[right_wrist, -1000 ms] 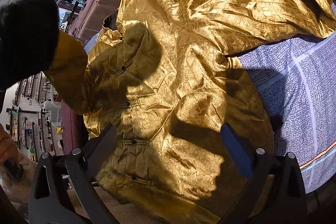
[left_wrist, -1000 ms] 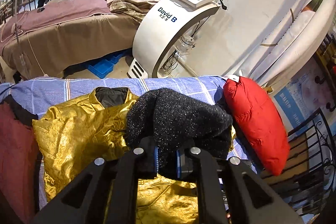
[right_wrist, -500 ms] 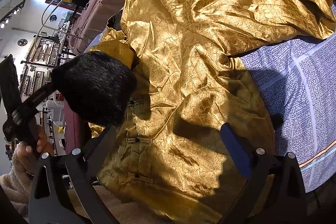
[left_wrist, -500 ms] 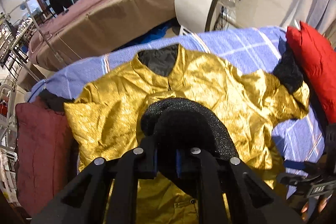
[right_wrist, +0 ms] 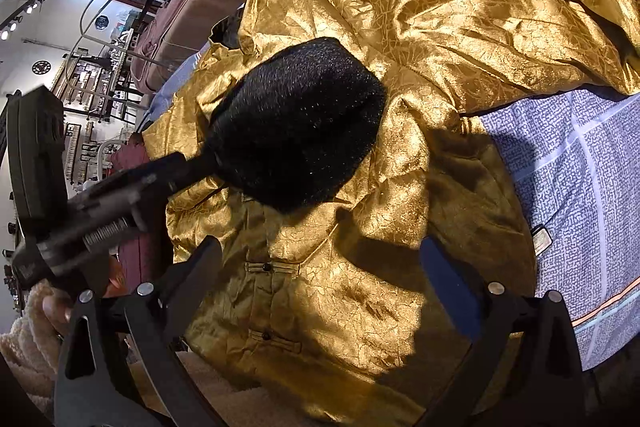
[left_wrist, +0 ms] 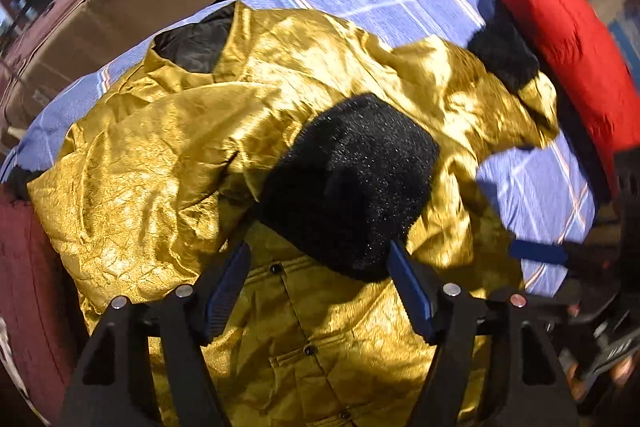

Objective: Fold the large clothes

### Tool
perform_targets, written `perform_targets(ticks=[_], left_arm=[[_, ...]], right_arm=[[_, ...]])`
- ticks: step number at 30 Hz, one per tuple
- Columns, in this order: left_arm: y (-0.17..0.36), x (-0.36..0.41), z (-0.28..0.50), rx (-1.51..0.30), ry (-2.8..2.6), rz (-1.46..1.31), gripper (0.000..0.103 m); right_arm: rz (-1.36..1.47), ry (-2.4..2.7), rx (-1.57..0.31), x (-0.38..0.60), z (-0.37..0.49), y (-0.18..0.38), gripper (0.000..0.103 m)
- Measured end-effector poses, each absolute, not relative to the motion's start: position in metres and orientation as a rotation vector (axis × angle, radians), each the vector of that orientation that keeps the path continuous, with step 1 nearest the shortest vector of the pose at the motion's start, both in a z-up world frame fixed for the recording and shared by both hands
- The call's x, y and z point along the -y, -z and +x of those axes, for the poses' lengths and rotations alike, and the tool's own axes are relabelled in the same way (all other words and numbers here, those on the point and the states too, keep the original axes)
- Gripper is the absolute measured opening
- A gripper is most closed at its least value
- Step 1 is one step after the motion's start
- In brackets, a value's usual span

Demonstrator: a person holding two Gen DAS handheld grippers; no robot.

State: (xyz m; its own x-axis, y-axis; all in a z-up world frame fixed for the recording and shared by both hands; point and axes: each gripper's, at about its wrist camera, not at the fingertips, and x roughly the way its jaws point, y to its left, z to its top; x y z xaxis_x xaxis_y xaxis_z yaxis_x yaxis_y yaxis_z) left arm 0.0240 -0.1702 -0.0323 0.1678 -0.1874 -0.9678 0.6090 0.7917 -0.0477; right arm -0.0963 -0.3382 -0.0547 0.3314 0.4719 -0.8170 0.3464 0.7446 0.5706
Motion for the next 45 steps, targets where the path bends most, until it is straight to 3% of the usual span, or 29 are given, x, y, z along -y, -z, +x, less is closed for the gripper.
perform_targets(ticks=[1, 3, 4, 5, 8, 11, 14, 17, 20, 23, 24, 25, 27, 28, 33, 36, 38, 41, 44, 45], left_arm=[[0.029, 0.167, 0.017, -1.249, 0.604, 0.425, 0.070], [0.016, 0.152, 0.006, -1.155, 0.624, 0.456, 0.082], [0.010, 0.137, 0.005, -1.113, 0.611, 0.442, 0.096], [0.006, 0.121, 0.008, -1.088, 0.587, 0.419, 0.097], [0.026, 0.063, 0.041, -1.194, 0.495, 0.325, 0.097], [0.059, 0.008, 0.075, -1.359, 0.403, 0.171, 0.097], [0.076, -0.047, 0.097, -1.462, 0.331, -0.168, 0.097], [0.082, -0.087, 0.097, -1.456, 0.307, -0.512, 0.097], [0.100, -0.101, 0.101, -1.500, 0.244, -0.600, 0.097], [0.117, -0.098, 0.111, -1.553, 0.193, -0.516, 0.097], [0.122, -0.098, 0.114, -1.560, 0.186, -0.483, 0.097], [0.127, -0.095, 0.120, -1.571, 0.171, -0.451, 0.097], [0.135, -0.091, 0.131, -1.595, 0.120, -0.390, 0.094], [0.136, -0.091, 0.138, -1.594, 0.083, -0.339, 0.091], [0.123, -0.125, 0.149, -1.559, -0.027, -0.352, 0.064], [0.120, -0.132, 0.147, -1.562, -0.012, -0.314, 0.059], [0.117, -0.134, 0.144, -1.553, -0.002, -0.298, 0.058], [0.114, -0.137, 0.138, -1.547, 0.018, -0.283, 0.058], [0.112, -0.135, 0.131, -1.540, 0.029, -0.225, 0.058], [0.113, -0.134, 0.129, -1.539, 0.024, -0.209, 0.058]], right_arm=[[0.781, -0.091, -1.268, 0.339, -0.097, 0.055, 0.098], [0.783, -0.087, -1.269, 0.340, -0.099, 0.055, 0.098], [0.778, -0.087, -1.267, 0.340, -0.099, 0.055, 0.098], [0.771, -0.095, -1.264, 0.339, -0.098, 0.054, 0.098], [0.812, -0.166, -1.260, 0.332, -0.091, 0.056, 0.098], [1.074, -0.271, -1.190, 0.336, -0.080, 0.068, 0.098], [1.301, -0.199, -1.181, 0.345, -0.068, 0.094, 0.098], [1.375, -0.174, -1.234, 0.341, -0.050, 0.119, 0.098], [1.431, -0.223, -1.176, 0.331, -0.034, 0.128, 0.098], [1.376, -0.239, -1.110, 0.324, -0.011, 0.120, 0.096], [1.340, -0.243, -1.123, 0.321, -0.003, 0.118, 0.082], [1.304, -0.253, -1.148, 0.317, 0.006, 0.118, 0.046], [1.243, -0.272, -1.192, 0.311, 0.020, 0.119, 0.020], [1.194, -0.287, -1.207, 0.307, 0.026, 0.117, 0.017], [0.793, -0.468, -1.274, 0.261, 0.063, 0.073, 0.014], [0.393, -0.633, -1.199, 0.220, 0.076, 0.018, 0.014], [0.274, -0.714, -1.137, 0.214, 0.076, -0.011, 0.014], [0.483, -0.697, -1.116, 0.255, 0.093, -0.023, 0.014], [0.949, -0.519, -1.140, 0.329, 0.105, 0.017, 0.017], [1.042, -0.435, -1.142, 0.347, 0.104, 0.031, 0.038]])
